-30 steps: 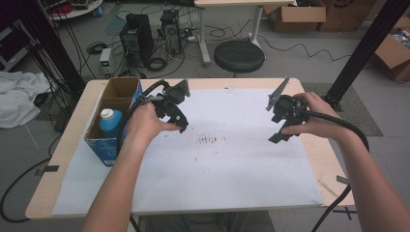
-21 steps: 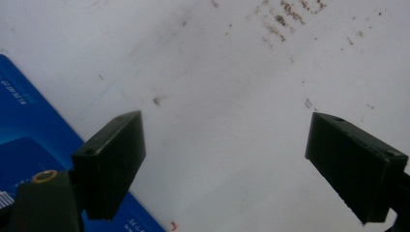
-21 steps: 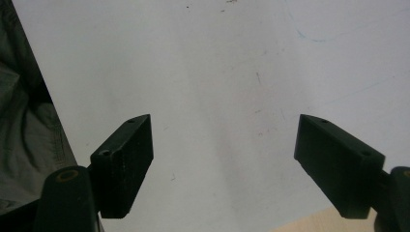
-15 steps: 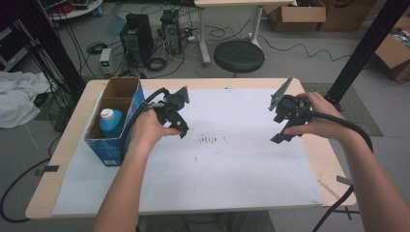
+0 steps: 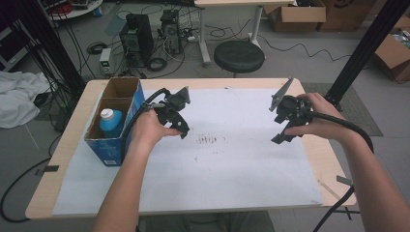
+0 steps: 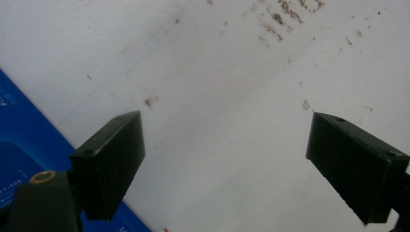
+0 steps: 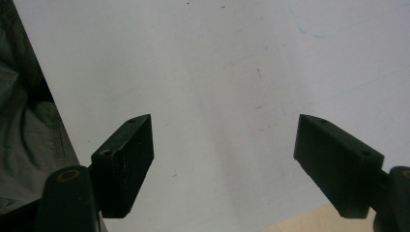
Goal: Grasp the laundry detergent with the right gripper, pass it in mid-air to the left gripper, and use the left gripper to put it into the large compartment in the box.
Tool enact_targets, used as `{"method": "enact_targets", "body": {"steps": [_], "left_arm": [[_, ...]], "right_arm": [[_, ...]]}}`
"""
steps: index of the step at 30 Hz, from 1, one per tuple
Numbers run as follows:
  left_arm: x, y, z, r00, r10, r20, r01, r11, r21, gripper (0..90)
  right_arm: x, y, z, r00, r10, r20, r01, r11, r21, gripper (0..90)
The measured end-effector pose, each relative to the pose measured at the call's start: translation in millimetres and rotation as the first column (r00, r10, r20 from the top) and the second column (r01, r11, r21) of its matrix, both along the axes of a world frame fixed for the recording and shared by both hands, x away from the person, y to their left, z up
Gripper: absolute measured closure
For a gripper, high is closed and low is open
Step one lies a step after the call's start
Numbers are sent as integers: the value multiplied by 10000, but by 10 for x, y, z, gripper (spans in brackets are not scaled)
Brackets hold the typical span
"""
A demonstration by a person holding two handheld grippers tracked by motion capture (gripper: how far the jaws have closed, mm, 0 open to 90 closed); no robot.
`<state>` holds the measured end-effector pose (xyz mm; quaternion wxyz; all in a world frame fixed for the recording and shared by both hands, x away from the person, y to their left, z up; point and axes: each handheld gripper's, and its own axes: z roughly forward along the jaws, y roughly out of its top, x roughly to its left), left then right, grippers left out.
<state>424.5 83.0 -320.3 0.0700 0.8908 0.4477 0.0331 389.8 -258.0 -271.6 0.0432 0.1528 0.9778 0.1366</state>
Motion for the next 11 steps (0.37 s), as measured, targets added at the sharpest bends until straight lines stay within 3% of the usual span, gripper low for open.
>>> {"method": "enact_targets", "body": {"steps": [11], "left_arm": [[-9, -21, 9, 10000, -74, 37, 74, 10000, -35, 143]], "right_arm": [[-20, -16, -14, 10000, -46, -54, 46, 10000, 0, 223]]}}
